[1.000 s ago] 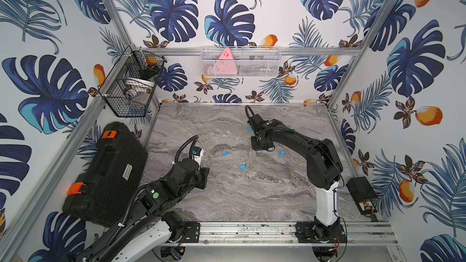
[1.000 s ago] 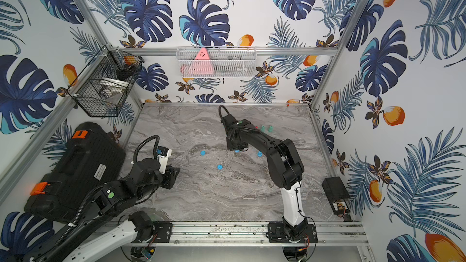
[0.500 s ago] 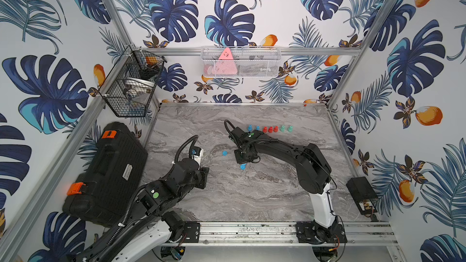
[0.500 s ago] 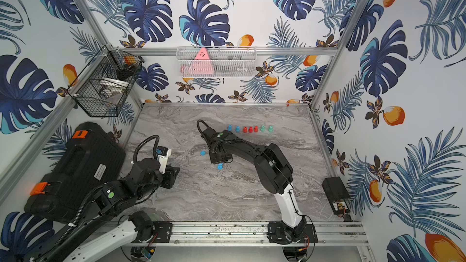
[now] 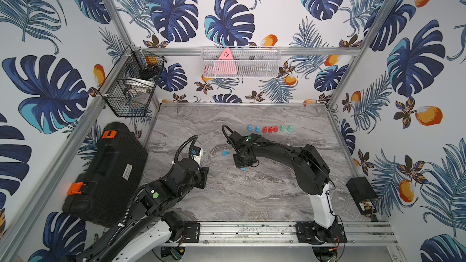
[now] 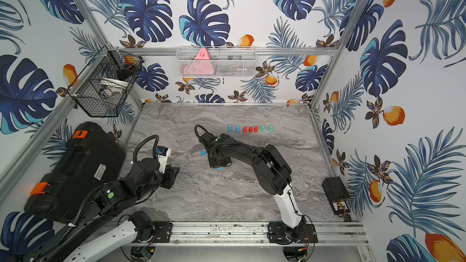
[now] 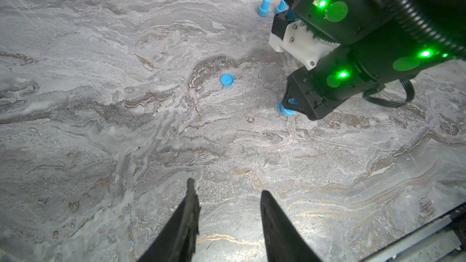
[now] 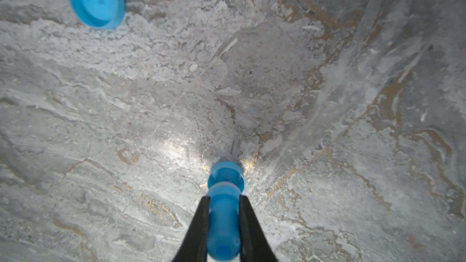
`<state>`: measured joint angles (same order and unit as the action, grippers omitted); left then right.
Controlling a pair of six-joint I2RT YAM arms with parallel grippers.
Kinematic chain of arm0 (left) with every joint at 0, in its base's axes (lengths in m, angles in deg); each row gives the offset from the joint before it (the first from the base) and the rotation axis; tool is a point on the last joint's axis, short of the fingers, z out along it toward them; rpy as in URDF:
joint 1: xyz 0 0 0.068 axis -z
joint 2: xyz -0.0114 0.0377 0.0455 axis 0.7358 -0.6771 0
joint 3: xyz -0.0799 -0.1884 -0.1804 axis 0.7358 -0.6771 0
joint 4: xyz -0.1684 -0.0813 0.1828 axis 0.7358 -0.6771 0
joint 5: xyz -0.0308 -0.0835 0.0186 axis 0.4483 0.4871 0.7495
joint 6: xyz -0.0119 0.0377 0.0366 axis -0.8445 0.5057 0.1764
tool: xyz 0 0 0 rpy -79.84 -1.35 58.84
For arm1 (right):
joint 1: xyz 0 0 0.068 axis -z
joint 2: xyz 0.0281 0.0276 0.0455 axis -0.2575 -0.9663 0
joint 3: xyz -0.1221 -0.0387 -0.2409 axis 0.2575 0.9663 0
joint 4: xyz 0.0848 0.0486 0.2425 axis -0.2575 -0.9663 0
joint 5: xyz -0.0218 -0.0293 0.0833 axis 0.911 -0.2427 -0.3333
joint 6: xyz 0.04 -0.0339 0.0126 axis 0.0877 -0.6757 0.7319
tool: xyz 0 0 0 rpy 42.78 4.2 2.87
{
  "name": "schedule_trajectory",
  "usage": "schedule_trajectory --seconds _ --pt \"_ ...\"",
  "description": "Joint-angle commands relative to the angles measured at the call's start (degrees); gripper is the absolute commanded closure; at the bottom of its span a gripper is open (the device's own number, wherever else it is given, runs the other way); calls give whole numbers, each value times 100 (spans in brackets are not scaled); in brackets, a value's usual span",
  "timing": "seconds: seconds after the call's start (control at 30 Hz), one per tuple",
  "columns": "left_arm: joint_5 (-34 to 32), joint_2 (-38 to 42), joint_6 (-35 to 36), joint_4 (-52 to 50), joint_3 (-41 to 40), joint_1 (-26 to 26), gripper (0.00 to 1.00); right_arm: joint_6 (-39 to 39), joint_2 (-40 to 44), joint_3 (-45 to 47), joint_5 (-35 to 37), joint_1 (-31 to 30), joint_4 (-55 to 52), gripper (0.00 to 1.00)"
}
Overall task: Close the stamp cap
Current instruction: Close the cover of the stamp.
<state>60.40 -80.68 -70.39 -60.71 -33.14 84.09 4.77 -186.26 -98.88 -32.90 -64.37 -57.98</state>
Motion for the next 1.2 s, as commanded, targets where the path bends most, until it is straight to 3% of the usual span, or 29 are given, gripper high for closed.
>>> schedule_trajectory --seconds 0.0,1.17 --pt "-65 10 73 86 28 -14 55 85 76 60 83 -11 57 86" --pt "-88 16 64 76 31 -23 55 69 -72 8 216 4 132 87"
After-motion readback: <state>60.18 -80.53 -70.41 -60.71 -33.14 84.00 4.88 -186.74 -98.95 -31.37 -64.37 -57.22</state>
